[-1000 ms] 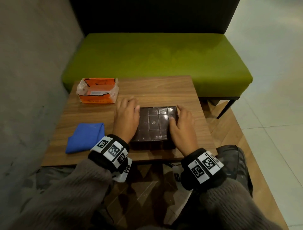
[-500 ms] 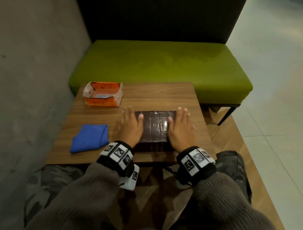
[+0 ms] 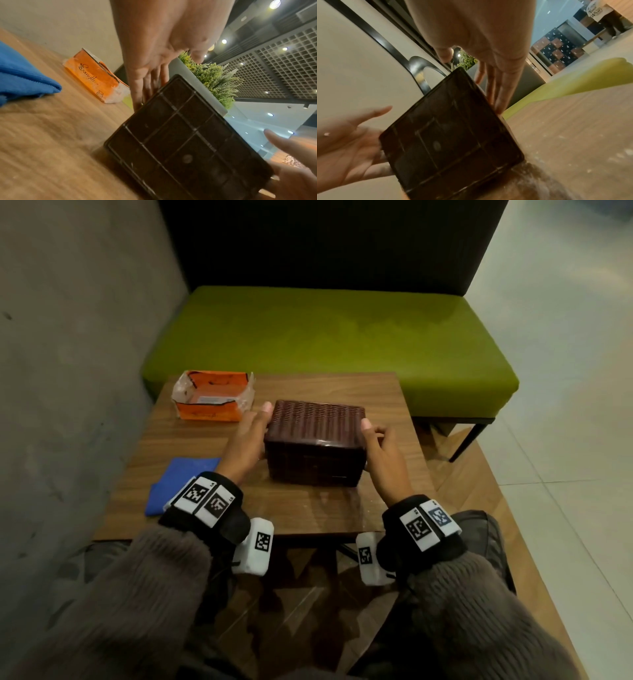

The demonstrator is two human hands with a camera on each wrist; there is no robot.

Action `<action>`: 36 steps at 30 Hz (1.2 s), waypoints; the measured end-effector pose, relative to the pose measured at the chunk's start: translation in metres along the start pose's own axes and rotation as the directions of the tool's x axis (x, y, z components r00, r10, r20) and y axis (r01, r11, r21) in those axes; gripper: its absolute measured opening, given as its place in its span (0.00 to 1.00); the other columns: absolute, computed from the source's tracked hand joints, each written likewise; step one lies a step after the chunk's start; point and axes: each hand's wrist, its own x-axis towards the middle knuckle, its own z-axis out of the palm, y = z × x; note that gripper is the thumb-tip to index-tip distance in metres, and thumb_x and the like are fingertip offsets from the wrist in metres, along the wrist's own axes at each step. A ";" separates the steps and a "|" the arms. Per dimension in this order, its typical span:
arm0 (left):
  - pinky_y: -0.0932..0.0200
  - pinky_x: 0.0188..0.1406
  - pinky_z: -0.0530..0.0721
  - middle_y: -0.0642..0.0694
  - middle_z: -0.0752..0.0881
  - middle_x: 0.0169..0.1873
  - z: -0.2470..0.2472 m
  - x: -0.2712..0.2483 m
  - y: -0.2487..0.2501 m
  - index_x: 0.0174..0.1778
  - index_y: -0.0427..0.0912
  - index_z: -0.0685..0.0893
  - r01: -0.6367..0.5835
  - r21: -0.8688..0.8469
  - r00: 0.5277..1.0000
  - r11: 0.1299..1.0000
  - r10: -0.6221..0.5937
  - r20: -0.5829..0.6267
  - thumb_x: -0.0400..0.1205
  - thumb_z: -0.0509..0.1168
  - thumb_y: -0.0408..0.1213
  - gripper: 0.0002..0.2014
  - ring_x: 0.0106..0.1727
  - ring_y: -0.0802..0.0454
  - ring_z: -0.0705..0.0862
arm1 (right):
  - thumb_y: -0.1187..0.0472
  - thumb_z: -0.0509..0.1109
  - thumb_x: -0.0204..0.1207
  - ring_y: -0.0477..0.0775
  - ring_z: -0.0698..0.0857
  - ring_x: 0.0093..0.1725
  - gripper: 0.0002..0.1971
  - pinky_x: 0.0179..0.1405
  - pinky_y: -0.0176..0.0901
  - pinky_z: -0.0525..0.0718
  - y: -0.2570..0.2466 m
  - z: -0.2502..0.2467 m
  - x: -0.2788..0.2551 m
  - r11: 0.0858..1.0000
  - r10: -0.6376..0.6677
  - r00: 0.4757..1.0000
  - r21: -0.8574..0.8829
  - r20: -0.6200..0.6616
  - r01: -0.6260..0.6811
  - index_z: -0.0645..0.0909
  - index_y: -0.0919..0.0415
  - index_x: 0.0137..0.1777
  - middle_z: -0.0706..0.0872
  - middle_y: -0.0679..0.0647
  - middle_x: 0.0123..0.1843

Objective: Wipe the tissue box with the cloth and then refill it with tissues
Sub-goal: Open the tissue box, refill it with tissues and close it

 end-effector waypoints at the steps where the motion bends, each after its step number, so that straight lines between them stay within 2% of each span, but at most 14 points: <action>1: 0.51 0.55 0.84 0.48 0.84 0.55 -0.001 -0.002 -0.001 0.46 0.55 0.78 -0.042 -0.009 0.998 0.999 0.042 -0.038 0.80 0.56 0.61 0.14 0.57 0.49 0.83 | 0.42 0.62 0.82 0.50 0.86 0.51 0.17 0.52 0.54 0.86 0.003 0.001 -0.001 0.998 -0.020 1.000 0.064 -0.021 0.021 0.73 0.53 0.60 0.85 0.49 0.51; 4: 0.70 0.37 0.84 0.49 0.81 0.52 -0.003 -0.011 -0.010 0.41 0.44 0.73 -0.147 -0.037 0.986 0.988 0.143 -0.086 0.81 0.65 0.36 0.07 0.51 0.60 0.83 | 0.55 0.72 0.79 0.51 0.87 0.53 0.18 0.49 0.42 0.88 0.015 0.004 -0.006 0.980 -0.061 0.997 0.188 -0.042 0.068 0.71 0.53 0.65 0.84 0.53 0.54; 6: 0.64 0.45 0.86 0.47 0.82 0.55 -0.007 -0.015 -0.021 0.44 0.44 0.74 -0.166 -0.088 0.986 0.982 0.163 -0.040 0.77 0.68 0.26 0.11 0.57 0.56 0.83 | 0.64 0.75 0.76 0.54 0.87 0.58 0.25 0.56 0.46 0.87 0.024 0.004 -0.009 0.975 -0.076 0.997 0.209 -0.007 0.075 0.69 0.51 0.69 0.82 0.55 0.54; 9: 0.59 0.60 0.82 0.48 0.81 0.53 -0.013 -0.023 -0.034 0.53 0.51 0.76 -0.191 -0.065 0.982 0.980 0.191 0.005 0.72 0.70 0.20 0.22 0.60 0.53 0.82 | 0.72 0.76 0.73 0.56 0.85 0.62 0.33 0.66 0.49 0.83 0.035 0.005 -0.013 0.979 -0.094 0.995 0.182 0.036 0.086 0.67 0.47 0.71 0.80 0.54 0.53; 11: 0.63 0.63 0.80 0.48 0.82 0.51 -0.015 -0.028 -0.042 0.60 0.55 0.77 -0.199 -0.046 0.979 0.979 0.201 0.038 0.71 0.70 0.19 0.29 0.59 0.55 0.82 | 0.75 0.76 0.71 0.51 0.83 0.62 0.35 0.66 0.36 0.82 0.043 0.004 -0.016 0.982 -0.132 0.990 0.141 0.052 0.123 0.67 0.48 0.72 0.81 0.58 0.57; 13: 0.65 0.64 0.78 0.47 0.83 0.54 -0.016 -0.035 -0.048 0.64 0.56 0.77 -0.222 0.016 0.973 0.975 0.220 0.073 0.72 0.70 0.18 0.32 0.59 0.56 0.82 | 0.78 0.75 0.70 0.47 0.81 0.61 0.36 0.57 0.20 0.79 0.049 0.004 -0.020 0.982 -0.159 0.985 0.113 0.065 0.151 0.68 0.51 0.72 0.79 0.63 0.63; 15: 0.66 0.65 0.77 0.43 0.81 0.58 -0.019 -0.039 -0.054 0.64 0.54 0.79 -0.254 0.105 0.965 0.961 0.246 0.087 0.73 0.69 0.19 0.29 0.60 0.57 0.82 | 0.79 0.75 0.69 0.44 0.79 0.61 0.35 0.56 0.21 0.79 0.054 0.005 -0.023 0.981 -0.168 0.983 0.111 0.067 0.160 0.69 0.53 0.71 0.77 0.63 0.68; 17: 0.73 0.64 0.76 0.45 0.80 0.59 -0.021 -0.042 -0.056 0.61 0.56 0.81 -0.255 0.176 0.965 0.951 0.238 0.110 0.75 0.67 0.21 0.26 0.60 0.63 0.80 | 0.77 0.77 0.67 0.42 0.79 0.61 0.34 0.64 0.39 0.83 0.059 0.005 -0.025 0.982 -0.174 0.983 0.083 0.061 0.169 0.71 0.54 0.70 0.77 0.58 0.69; 19: 0.70 0.65 0.75 0.47 0.79 0.59 -0.022 -0.042 -0.053 0.58 0.60 0.81 -0.250 0.209 0.966 0.945 0.230 0.117 0.77 0.66 0.23 0.24 0.59 0.65 0.79 | 0.68 0.79 0.66 0.44 0.79 0.64 0.35 0.69 0.54 0.82 0.063 0.004 -0.026 0.985 -0.170 0.983 0.054 0.070 0.167 0.71 0.54 0.72 0.76 0.55 0.70; 22: 0.59 0.67 0.72 0.46 0.75 0.57 -0.018 -0.034 -0.042 0.49 0.56 0.86 -0.268 0.292 0.962 0.918 0.273 0.026 0.78 0.68 0.30 0.13 0.59 0.63 0.74 | 0.42 0.74 0.62 0.46 0.71 0.73 0.43 0.74 0.49 0.73 0.055 0.007 -0.027 0.983 -0.181 0.979 -0.016 0.094 0.184 0.65 0.54 0.77 0.70 0.52 0.74; 24: 0.54 0.67 0.69 0.46 0.73 0.60 -0.009 -0.024 -0.029 0.46 0.51 0.88 -0.335 0.440 0.934 0.834 0.355 0.037 0.77 0.70 0.37 0.05 0.66 0.55 0.71 | 0.33 0.66 0.64 0.50 0.66 0.76 0.45 0.76 0.46 0.67 0.045 0.013 -0.025 0.946 -0.272 0.957 -0.157 0.101 0.285 0.65 0.55 0.79 0.67 0.53 0.76; 27: 0.44 0.73 0.63 0.45 0.72 0.68 0.011 -0.007 -0.007 0.46 0.51 0.89 -0.455 0.658 0.881 0.600 0.410 0.235 0.75 0.72 0.43 0.05 0.74 0.46 0.63 | 0.31 0.66 0.69 0.56 0.56 0.84 0.46 0.82 0.55 0.60 0.029 0.025 -0.015 0.825 -0.355 0.920 -0.408 0.165 0.392 0.61 0.56 0.82 0.60 0.55 0.84; 31: 0.43 0.72 0.59 0.51 0.62 0.79 0.038 0.007 0.012 0.53 0.56 0.88 -0.485 0.835 0.863 0.259 0.293 0.411 0.74 0.71 0.48 0.11 0.80 0.47 0.54 | 0.33 0.71 0.70 0.52 0.47 0.87 0.52 0.82 0.63 0.58 0.025 0.034 -0.005 0.758 -0.259 0.932 -0.544 0.254 0.359 0.52 0.59 0.85 0.54 0.53 0.87; 36: 0.40 0.71 0.62 0.50 0.58 0.81 0.052 0.019 0.027 0.49 0.50 0.88 -0.520 0.854 0.844 0.032 0.172 0.508 0.74 0.72 0.44 0.09 0.81 0.46 0.52 | 0.33 0.70 0.69 0.51 0.46 0.87 0.54 0.83 0.62 0.60 0.029 0.032 -0.004 0.754 -0.256 0.931 -0.548 0.262 0.362 0.50 0.60 0.86 0.52 0.53 0.88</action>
